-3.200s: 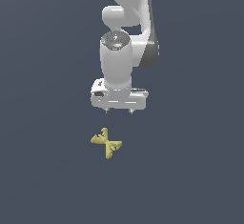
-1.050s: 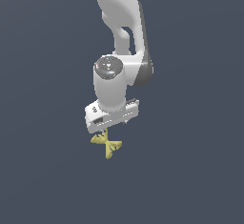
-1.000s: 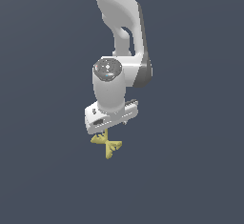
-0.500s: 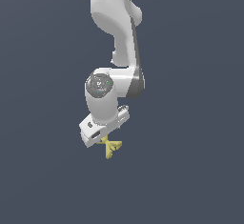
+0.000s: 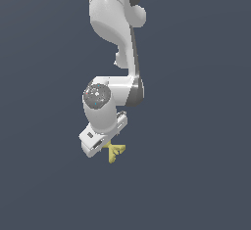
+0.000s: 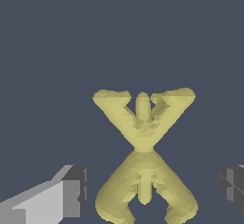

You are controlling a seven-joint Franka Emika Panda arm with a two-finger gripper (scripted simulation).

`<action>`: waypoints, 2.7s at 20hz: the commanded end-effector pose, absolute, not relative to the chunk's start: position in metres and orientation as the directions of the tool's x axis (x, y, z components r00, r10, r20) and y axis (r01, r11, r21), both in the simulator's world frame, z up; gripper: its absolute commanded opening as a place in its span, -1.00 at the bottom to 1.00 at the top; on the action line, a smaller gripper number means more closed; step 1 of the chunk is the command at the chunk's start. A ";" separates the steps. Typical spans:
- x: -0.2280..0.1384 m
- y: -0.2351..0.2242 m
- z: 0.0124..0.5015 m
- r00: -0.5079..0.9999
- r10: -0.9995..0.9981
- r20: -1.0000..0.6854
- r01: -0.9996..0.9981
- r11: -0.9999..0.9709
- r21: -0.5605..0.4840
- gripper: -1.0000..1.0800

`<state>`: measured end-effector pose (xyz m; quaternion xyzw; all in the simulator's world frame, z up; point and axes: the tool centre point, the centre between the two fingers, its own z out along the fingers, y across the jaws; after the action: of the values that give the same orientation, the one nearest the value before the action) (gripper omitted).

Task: Pick up the object and move it to a goal position.

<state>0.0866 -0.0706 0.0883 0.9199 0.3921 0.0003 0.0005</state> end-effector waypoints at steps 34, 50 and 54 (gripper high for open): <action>0.088 -0.073 0.035 0.677 0.736 0.000 0.736 -0.677 0.000 -1.00; 0.110 -0.091 0.109 0.676 0.737 0.000 0.737 -0.676 -0.001 -1.00; 0.120 -0.099 0.142 0.676 0.737 0.000 0.737 -0.676 -0.001 -1.00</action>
<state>0.1163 -0.0958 0.1291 0.9156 0.4022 0.0000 -0.0002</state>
